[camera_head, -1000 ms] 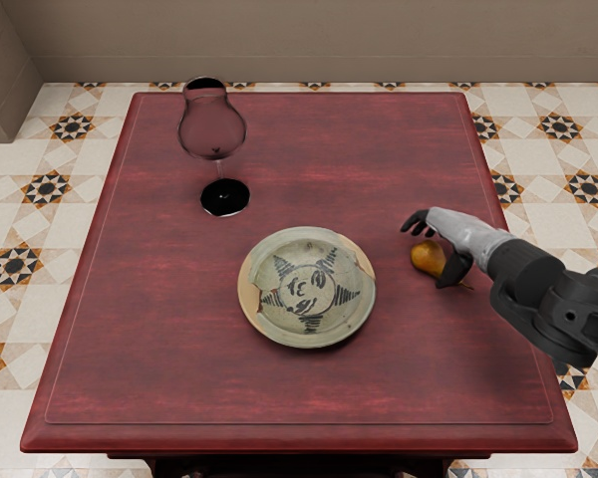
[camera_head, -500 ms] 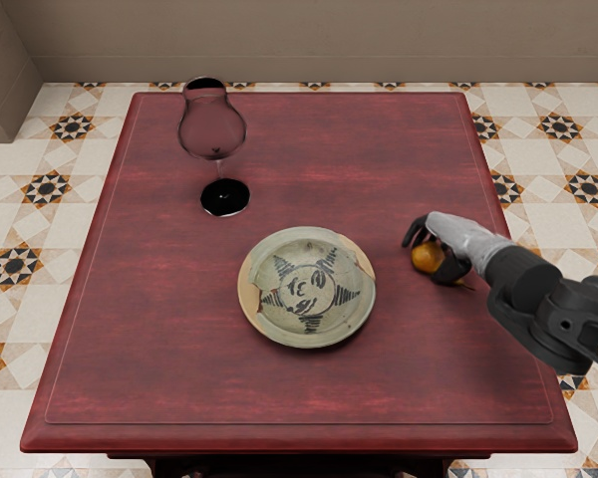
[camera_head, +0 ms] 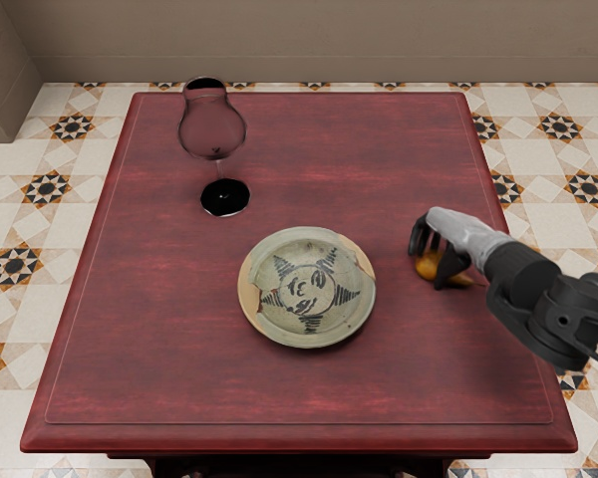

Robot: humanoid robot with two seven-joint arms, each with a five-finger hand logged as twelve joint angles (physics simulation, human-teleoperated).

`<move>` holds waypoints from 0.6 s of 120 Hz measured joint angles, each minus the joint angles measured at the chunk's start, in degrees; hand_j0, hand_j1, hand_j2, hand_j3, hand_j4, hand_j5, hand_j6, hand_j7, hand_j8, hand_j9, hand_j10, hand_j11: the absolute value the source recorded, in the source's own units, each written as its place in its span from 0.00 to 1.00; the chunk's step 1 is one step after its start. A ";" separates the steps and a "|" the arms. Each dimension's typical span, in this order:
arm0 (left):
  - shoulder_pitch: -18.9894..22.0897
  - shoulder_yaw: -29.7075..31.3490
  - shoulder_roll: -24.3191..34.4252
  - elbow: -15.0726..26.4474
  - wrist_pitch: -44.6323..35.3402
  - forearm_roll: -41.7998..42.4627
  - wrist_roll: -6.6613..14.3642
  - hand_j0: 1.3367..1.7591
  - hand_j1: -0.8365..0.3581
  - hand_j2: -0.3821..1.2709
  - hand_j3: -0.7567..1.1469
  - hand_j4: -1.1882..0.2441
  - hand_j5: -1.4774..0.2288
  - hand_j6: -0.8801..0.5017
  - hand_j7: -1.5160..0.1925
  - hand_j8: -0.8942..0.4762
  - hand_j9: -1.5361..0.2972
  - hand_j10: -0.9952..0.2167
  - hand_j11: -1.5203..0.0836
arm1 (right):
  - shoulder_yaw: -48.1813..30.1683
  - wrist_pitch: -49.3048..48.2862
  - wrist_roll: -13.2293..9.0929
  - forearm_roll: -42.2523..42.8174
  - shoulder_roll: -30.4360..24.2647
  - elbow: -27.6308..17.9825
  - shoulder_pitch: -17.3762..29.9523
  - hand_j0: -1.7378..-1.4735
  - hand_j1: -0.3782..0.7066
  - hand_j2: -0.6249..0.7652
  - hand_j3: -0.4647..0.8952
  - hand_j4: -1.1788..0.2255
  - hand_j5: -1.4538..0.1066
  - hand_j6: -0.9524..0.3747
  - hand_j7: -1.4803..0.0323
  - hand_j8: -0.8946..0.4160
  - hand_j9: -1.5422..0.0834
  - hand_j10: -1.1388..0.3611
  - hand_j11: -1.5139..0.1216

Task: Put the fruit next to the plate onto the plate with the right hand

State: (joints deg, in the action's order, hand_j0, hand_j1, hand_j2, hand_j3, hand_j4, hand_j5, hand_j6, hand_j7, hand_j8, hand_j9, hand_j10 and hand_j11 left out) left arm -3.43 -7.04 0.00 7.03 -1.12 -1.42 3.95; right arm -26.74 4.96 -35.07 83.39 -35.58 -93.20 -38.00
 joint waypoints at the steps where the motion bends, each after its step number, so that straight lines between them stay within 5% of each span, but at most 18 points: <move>1: 0.00 0.00 0.00 0.00 0.00 0.00 0.00 0.76 0.97 0.23 0.40 0.81 0.85 0.62 0.87 0.64 0.82 0.80 0.93 | 0.00 -0.03 0.00 0.00 0.07 0.00 -0.05 0.32 0.59 0.80 0.34 0.30 0.29 0.26 0.33 0.25 0.34 0.24 0.32; 72: 0.00 0.01 0.00 0.00 0.02 0.01 0.01 0.76 0.97 0.23 0.40 0.81 0.85 0.62 0.87 0.64 0.82 0.80 0.93 | -1.73 -1.23 -0.01 -0.49 1.97 -4.43 -3.34 0.30 0.66 0.87 0.34 0.29 0.23 0.32 0.29 0.30 0.28 0.29 0.27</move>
State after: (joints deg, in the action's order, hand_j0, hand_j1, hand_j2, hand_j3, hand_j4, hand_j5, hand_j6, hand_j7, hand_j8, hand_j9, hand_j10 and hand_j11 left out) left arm -3.43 -7.03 0.00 7.03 -1.10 -1.40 3.96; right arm -28.47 3.73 -35.08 82.89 -33.61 -97.63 -41.34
